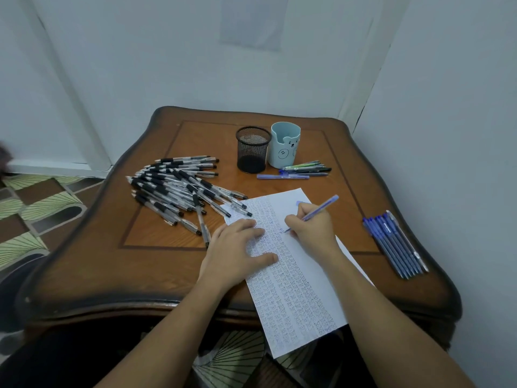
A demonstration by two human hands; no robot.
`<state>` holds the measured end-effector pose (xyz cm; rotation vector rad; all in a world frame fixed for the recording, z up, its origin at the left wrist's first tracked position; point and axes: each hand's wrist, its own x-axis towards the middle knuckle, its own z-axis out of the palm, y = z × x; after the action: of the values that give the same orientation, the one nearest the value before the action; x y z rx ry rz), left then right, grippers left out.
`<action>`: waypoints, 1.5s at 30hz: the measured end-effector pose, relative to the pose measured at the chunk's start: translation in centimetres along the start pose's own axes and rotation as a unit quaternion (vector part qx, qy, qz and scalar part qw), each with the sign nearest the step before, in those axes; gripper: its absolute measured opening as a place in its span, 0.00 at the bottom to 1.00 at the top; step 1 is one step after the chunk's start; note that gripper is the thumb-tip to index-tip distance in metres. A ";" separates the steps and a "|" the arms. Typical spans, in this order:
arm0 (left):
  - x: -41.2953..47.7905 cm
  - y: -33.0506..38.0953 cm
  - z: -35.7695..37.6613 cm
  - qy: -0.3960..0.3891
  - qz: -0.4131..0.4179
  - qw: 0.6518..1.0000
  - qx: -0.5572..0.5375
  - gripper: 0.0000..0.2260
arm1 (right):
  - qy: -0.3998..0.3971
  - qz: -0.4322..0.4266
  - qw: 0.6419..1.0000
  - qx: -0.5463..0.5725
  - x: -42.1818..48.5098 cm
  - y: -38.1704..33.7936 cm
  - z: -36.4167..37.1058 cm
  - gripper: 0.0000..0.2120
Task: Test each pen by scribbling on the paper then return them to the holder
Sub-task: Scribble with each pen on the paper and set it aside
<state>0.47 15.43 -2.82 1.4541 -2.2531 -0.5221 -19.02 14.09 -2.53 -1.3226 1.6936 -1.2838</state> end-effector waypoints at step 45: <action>0.0 0.1 0.1 0.004 -0.010 1.000 -0.011 0.30 | -0.011 -0.011 1.000 -0.003 -0.2 0.0 0.5 0.17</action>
<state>0.34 15.46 -2.87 1.4671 -2.2222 -0.5444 -18.50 14.08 -2.72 -1.3577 1.6748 -1.2733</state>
